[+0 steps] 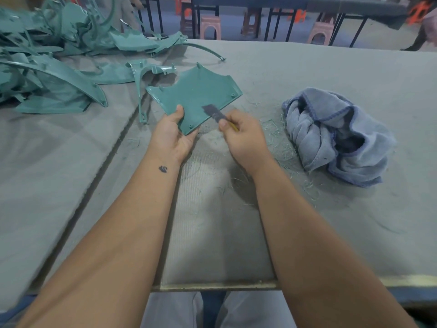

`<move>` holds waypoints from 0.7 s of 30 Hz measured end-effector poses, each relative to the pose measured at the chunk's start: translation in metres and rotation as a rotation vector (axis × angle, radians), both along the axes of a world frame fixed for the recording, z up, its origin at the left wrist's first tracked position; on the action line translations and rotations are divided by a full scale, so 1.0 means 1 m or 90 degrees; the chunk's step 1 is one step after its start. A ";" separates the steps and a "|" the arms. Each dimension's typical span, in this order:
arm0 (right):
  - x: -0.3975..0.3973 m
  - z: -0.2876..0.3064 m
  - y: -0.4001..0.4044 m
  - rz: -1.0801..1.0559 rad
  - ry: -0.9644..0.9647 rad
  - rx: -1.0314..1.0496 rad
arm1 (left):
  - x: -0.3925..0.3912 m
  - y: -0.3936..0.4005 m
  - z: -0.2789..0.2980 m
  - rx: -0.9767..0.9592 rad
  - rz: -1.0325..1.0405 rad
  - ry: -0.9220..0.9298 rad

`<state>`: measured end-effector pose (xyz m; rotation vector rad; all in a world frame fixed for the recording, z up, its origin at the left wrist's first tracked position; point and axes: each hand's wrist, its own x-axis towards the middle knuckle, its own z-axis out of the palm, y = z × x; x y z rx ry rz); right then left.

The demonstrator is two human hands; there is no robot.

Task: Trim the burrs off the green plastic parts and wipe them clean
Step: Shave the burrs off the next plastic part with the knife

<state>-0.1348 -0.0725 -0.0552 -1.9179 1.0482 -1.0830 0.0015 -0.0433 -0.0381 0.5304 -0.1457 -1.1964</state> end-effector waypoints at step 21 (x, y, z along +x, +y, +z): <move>0.003 0.003 0.004 0.026 0.025 0.021 | -0.001 0.001 0.002 0.015 0.000 -0.013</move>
